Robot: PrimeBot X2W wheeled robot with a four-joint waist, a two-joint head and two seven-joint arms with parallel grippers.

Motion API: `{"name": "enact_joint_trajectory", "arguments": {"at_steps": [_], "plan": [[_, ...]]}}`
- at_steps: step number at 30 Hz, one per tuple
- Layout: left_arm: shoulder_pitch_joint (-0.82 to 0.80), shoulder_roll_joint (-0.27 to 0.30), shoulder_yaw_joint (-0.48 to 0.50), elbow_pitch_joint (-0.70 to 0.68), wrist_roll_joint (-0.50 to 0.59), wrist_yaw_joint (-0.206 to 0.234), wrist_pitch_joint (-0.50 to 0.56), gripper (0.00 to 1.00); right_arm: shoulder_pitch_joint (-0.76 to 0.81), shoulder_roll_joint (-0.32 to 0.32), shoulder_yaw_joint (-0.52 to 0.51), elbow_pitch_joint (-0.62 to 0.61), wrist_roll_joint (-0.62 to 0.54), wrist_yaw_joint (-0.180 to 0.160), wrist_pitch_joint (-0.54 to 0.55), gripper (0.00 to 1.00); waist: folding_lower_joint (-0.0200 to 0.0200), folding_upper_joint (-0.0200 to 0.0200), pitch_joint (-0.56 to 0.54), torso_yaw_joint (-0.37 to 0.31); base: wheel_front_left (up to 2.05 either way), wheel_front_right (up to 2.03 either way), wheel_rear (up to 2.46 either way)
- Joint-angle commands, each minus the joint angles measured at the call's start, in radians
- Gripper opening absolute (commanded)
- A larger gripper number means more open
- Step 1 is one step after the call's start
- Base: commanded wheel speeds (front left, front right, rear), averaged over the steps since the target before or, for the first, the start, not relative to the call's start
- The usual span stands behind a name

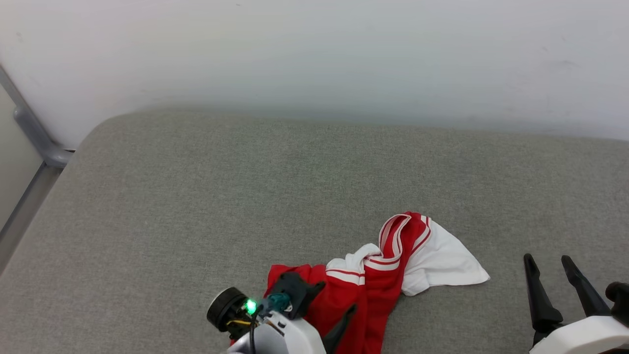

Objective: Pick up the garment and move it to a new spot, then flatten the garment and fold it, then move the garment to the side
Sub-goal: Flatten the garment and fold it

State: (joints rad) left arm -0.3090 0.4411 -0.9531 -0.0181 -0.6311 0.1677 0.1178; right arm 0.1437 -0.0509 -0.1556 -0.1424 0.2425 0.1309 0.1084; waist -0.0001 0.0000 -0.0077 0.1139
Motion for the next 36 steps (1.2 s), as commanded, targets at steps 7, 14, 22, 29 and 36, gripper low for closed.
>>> {"name": "enact_joint_trajectory", "arguments": {"at_steps": [7, 14, 22, 29, 36], "plan": [[-0.146, 0.008, -0.056, 0.041, -0.021, -0.105, 0.192, 1.0, -0.02, 0.001, 0.013, 0.0, 0.001, 0.0, 0.001, 1.0, 0.0001, 0.0, 0.047, -0.033, 0.0, 0.0, 0.0], [-0.23, 0.007, -0.093, 0.095, -0.028, -0.168, 0.309, 0.53, -0.041, 0.001, 0.016, 0.017, 0.003, 0.0, -0.013, 1.0, 0.0001, 0.0, 0.092, -0.064, 0.0, 0.0, 0.0], [-0.278, 0.021, -0.049, 0.104, 0.006, -0.14, 0.245, 0.0, -0.044, 0.001, 0.003, 0.042, 0.008, 0.0, -0.024, 1.0, 0.0001, 0.0, 0.087, -0.065, 0.0, 0.0, 0.0], [-0.292, 0.075, 0.07, 0.058, 0.031, -0.035, 0.119, 0.0, -0.042, 0.001, -0.012, 0.05, 0.008, 0.0, -0.018, 1.0, 0.0001, 0.0, 0.075, -0.036, 0.0, 0.0, 0.0], [-0.166, 0.148, 0.204, 0.111, -0.043, 0.091, 0.029, 0.0, -0.048, 0.001, -0.011, 0.038, 0.0, 0.0, -0.01, 1.0, 0.0001, 0.0, 0.085, -0.027, 0.0, 0.0, 0.0]]}}
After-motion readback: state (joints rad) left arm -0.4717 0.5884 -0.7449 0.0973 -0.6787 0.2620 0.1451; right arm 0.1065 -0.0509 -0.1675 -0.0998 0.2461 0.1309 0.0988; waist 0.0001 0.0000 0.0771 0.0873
